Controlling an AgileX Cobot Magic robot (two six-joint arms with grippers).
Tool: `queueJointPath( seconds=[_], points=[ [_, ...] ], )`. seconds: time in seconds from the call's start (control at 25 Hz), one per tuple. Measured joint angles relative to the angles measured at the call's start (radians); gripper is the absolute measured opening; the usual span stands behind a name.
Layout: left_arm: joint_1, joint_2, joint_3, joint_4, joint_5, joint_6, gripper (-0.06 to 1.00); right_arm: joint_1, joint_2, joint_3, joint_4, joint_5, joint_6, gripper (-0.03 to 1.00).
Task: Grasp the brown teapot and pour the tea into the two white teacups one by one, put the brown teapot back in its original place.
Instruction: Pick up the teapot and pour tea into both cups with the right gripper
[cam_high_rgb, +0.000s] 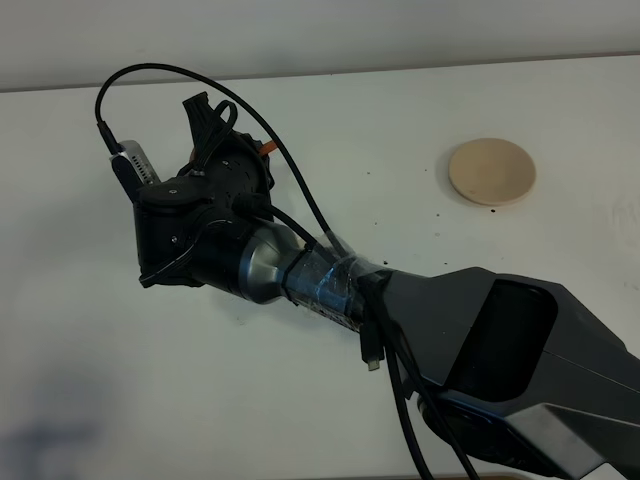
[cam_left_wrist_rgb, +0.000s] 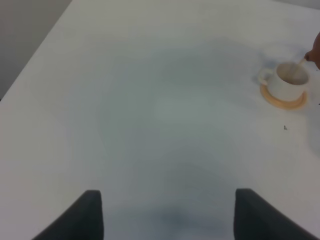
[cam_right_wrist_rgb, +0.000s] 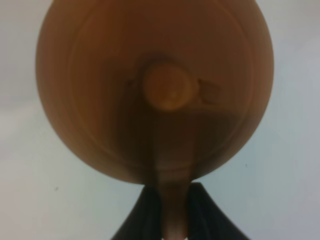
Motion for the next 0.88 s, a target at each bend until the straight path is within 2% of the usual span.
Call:
queueJointPath(
  seconds=[0.88],
  points=[
    [0.000, 0.000, 0.000, 0.000, 0.000, 0.000, 0.55, 0.000, 0.000, 0.000, -0.060, 0.001, -0.031, 0.09]
  ],
)
